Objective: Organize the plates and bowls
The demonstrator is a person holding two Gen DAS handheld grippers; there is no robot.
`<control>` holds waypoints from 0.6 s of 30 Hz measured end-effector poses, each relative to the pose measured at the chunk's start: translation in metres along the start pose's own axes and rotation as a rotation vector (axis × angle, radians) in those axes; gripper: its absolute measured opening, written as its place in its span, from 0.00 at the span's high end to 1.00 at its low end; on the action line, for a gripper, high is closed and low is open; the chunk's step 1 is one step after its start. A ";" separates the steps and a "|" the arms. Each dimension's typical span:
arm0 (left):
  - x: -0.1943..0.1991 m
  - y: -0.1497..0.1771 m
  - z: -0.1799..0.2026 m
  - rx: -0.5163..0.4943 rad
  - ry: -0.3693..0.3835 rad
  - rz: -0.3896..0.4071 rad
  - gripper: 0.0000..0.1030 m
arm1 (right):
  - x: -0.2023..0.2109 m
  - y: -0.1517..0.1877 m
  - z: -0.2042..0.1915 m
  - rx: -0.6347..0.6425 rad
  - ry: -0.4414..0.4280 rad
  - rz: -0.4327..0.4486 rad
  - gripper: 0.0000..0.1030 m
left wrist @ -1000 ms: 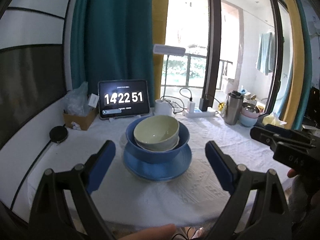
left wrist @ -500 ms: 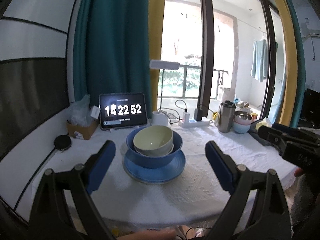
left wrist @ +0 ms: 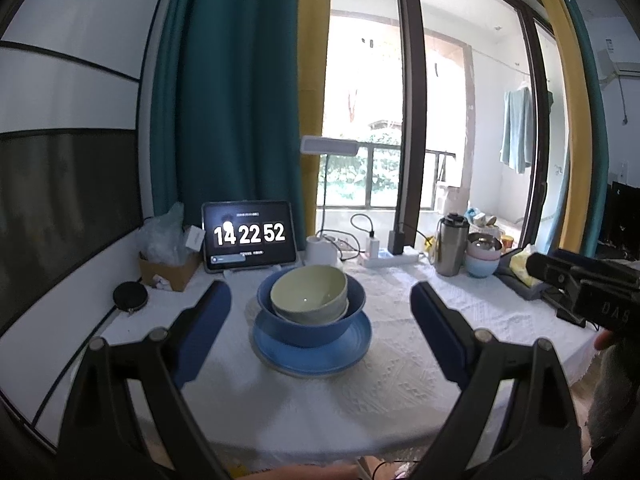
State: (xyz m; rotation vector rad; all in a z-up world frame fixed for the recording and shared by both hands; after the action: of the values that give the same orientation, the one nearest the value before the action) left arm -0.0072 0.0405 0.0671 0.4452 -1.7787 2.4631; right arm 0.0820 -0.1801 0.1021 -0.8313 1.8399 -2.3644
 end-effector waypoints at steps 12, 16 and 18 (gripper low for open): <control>0.001 0.000 0.001 -0.003 0.002 -0.006 0.10 | -0.001 0.002 -0.001 -0.001 0.001 -0.004 0.46; 0.001 0.001 0.001 -0.003 0.002 -0.004 0.11 | -0.001 0.001 -0.001 -0.002 0.000 -0.004 0.46; 0.001 0.000 0.001 -0.003 0.002 -0.005 0.11 | -0.001 0.001 -0.001 -0.002 0.000 -0.002 0.46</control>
State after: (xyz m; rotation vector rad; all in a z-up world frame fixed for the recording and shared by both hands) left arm -0.0083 0.0393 0.0674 0.4455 -1.7778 2.4568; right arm 0.0816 -0.1795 0.1006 -0.8344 1.8418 -2.3644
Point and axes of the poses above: each gripper's, at about its wrist camera, not at the fingertips, and x roughly against the way its jaws point, z to its right, y to its underside, the point moved 1 cm from there along -x, roughly the way its jaws point, and after that the axes turned 15 degrees about x, right-handed, at the moved point
